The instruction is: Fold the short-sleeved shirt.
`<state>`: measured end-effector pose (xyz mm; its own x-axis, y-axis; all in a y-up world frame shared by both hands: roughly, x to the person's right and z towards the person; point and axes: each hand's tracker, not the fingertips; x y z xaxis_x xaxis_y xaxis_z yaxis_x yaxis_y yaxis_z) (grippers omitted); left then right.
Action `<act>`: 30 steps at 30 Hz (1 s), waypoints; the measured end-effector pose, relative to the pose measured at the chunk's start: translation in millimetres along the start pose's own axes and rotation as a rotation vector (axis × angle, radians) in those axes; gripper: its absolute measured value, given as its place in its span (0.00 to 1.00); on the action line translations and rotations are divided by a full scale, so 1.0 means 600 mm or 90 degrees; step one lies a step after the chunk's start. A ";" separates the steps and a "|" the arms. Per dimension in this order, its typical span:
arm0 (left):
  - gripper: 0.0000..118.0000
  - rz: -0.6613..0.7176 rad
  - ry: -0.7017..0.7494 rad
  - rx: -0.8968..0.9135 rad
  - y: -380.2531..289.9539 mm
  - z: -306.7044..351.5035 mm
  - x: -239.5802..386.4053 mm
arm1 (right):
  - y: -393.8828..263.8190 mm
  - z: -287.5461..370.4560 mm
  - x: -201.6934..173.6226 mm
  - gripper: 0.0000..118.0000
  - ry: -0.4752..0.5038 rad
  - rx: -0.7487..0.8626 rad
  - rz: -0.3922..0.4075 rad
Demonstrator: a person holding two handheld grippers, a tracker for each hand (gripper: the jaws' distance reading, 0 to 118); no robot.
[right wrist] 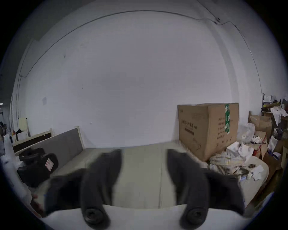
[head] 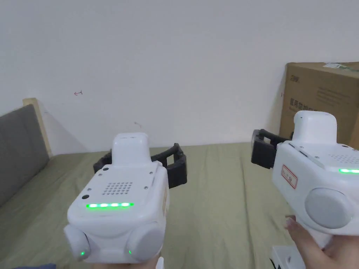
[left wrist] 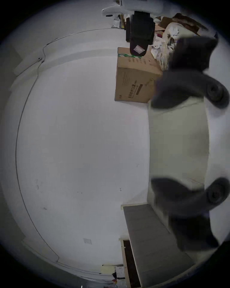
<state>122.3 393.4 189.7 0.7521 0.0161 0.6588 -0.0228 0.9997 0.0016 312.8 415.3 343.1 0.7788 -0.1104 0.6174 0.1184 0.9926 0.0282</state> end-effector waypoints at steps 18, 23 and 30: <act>0.93 -0.071 0.030 -0.003 -0.016 -0.008 -0.011 | -0.027 -0.009 0.004 0.74 -0.050 0.043 0.047; 0.93 -0.061 0.043 -0.013 -0.016 -0.018 -0.018 | -0.022 -0.017 0.002 0.74 -0.055 0.059 0.048; 0.92 -0.063 0.070 0.001 -0.011 -0.013 -0.020 | -0.020 -0.022 -0.005 0.74 -0.051 0.055 0.049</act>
<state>118.3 386.9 175.9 0.8185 -0.0806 0.5689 0.0540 0.9965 0.0635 317.1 402.9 330.7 0.7313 -0.0324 0.6813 0.0036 0.9990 0.0436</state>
